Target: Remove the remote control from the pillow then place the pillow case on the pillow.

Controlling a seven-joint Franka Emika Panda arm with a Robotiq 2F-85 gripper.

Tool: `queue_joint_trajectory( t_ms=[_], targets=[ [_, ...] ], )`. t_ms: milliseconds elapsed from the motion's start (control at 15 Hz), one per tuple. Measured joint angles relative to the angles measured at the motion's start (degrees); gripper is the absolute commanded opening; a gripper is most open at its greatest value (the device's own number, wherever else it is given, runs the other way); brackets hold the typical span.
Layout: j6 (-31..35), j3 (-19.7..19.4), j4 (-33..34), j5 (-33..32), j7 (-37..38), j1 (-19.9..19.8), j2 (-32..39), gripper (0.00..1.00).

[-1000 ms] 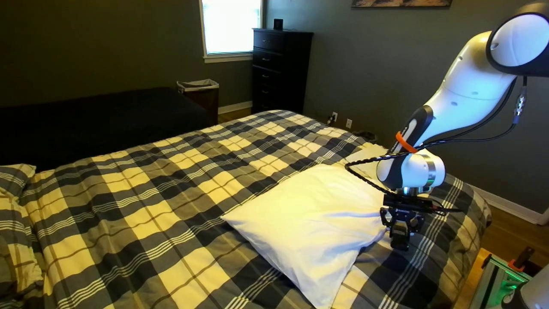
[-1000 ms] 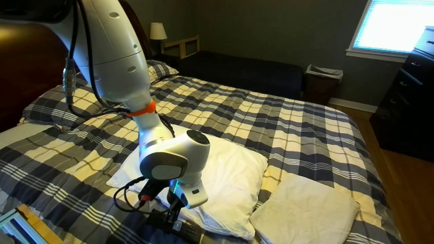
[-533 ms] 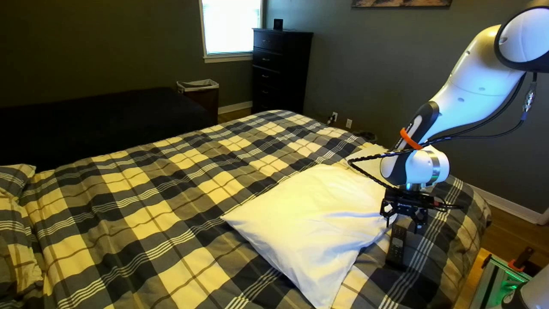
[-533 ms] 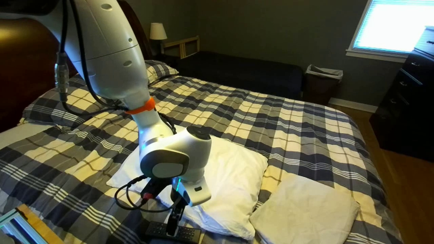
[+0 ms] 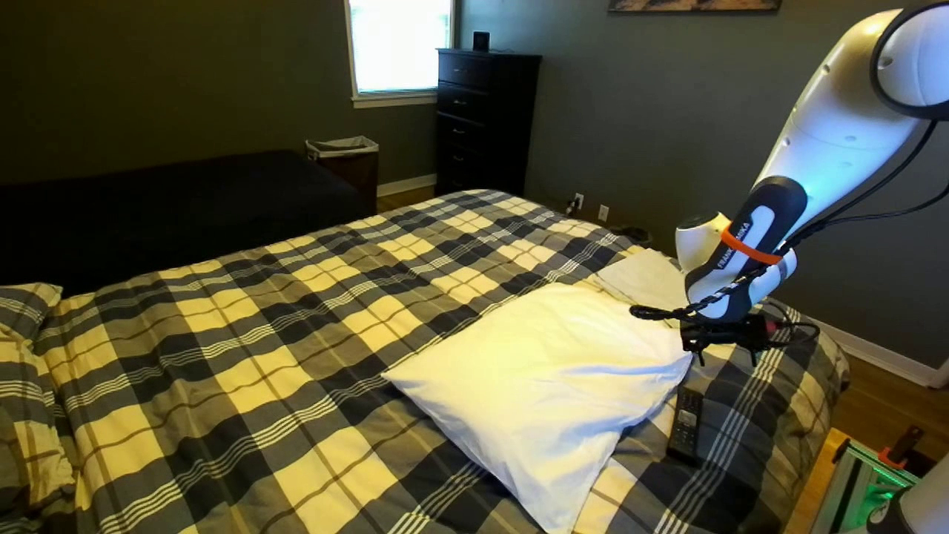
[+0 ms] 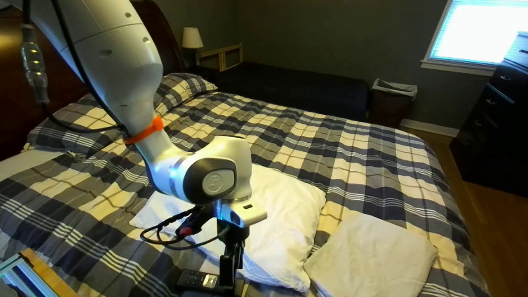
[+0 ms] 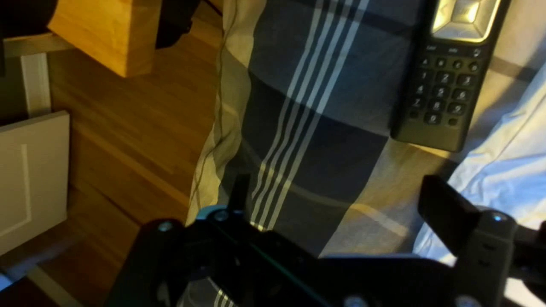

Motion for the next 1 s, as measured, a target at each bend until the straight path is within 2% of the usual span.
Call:
queue_joint_trajectory(
  t_ms=[200, 533, 1000],
  targets=[
    [-0.5, -0.8, 0.3, -1.5, 1.1, 1.1, -0.1, 1.0],
    [-0.4, -0.2, 0.7, -2.0, 1.2, 0.4, 0.0, 1.0],
    [2.1, 1.4, 6.0, -3.8, -0.6, -7.1, 2.2, 1.0]
  ],
)
